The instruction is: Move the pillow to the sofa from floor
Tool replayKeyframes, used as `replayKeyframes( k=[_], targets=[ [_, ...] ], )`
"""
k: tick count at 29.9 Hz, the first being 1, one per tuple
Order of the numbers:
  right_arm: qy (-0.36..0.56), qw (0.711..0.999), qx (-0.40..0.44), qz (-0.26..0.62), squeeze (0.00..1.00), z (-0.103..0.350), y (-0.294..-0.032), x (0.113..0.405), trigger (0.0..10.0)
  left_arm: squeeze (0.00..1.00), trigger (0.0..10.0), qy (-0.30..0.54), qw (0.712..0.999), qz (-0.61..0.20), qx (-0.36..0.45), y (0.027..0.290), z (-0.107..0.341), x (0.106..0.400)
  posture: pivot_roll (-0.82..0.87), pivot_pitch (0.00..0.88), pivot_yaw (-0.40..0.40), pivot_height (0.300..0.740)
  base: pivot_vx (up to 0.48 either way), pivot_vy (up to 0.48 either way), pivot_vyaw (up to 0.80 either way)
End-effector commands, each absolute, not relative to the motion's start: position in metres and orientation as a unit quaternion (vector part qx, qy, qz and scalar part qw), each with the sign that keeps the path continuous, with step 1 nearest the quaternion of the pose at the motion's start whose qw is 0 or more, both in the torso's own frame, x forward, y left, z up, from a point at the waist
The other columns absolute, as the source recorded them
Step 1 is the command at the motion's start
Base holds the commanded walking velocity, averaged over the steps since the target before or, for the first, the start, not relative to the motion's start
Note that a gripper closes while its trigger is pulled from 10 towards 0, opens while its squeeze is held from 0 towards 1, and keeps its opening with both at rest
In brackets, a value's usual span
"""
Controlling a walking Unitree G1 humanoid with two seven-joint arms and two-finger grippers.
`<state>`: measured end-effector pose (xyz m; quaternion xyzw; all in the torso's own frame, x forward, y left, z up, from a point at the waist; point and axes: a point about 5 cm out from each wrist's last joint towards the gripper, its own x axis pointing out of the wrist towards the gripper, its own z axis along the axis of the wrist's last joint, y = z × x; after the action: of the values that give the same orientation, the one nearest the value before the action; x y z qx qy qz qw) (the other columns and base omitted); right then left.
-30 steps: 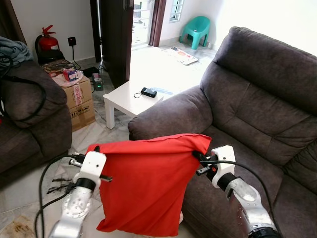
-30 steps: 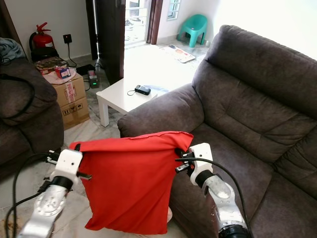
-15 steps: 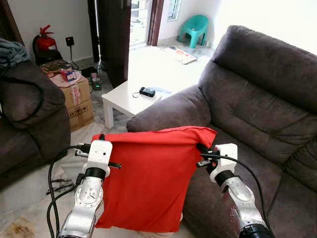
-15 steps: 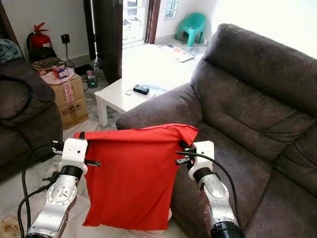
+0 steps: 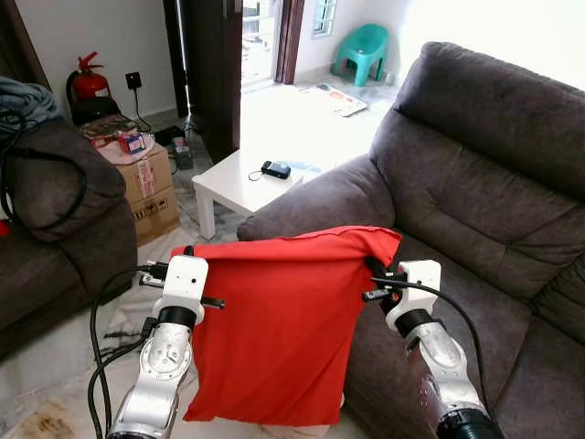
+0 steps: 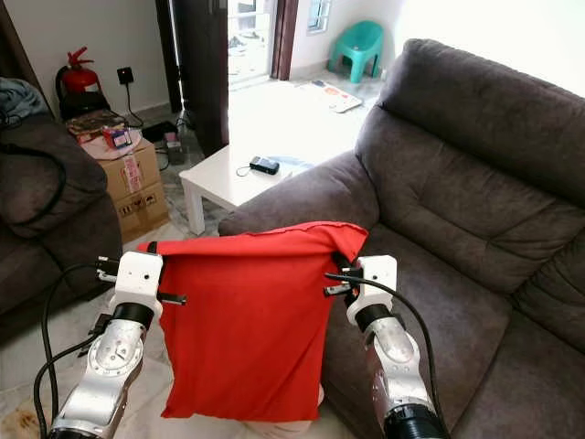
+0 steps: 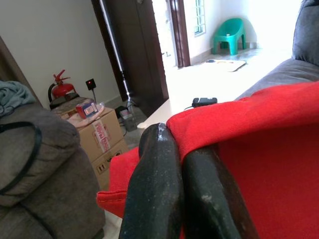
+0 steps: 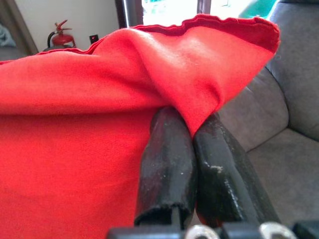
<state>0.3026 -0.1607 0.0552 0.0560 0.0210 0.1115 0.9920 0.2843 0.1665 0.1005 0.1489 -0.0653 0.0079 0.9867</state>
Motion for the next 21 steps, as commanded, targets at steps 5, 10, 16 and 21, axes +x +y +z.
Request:
replayKeyframes(
  k=[5, 10, 16, 21],
  targets=[
    [-0.033, 0.996, 0.061, 0.048, 0.0, 0.074, -0.1871, 0.3073, 10.0, 0.0, 10.0, -0.103, 0.985, 0.027, 0.136, 0.1692, 0.1192, 0.2902, 0.13, 0.0, -0.134, 0.74, 0.0, 0.0, 0.0],
    [-0.037, 0.996, 0.061, 0.056, 0.0, 0.0782, -0.1881, 0.31, 10.0, 0.0, 10.0, -0.103, 0.985, 0.028, 0.134, 0.1679, 0.1195, 0.2907, 0.12, 0.0, -0.139, 0.74, 0.0, 0.0, 0.0],
    [-0.044, 0.996, 0.06, 0.054, 0.0, 0.0818, -0.1865, 0.312, 10.0, 0.0, 10.0, -0.099, 0.986, 0.02, 0.134, 0.1671, 0.118, 0.2926, 0.11, 0.0, -0.119, 0.74, 0.0, 0.0, 0.0],
    [-0.042, 0.995, 0.059, 0.062, 0.0, 0.0789, -0.1825, 0.3091, 10.0, 0.0, 10.0, -0.101, 0.986, 0.014, 0.132, 0.1653, 0.1189, 0.295, 0.1, 0.0, -0.112, 0.74, 0.0, 0.0, 0.0]
  ],
)
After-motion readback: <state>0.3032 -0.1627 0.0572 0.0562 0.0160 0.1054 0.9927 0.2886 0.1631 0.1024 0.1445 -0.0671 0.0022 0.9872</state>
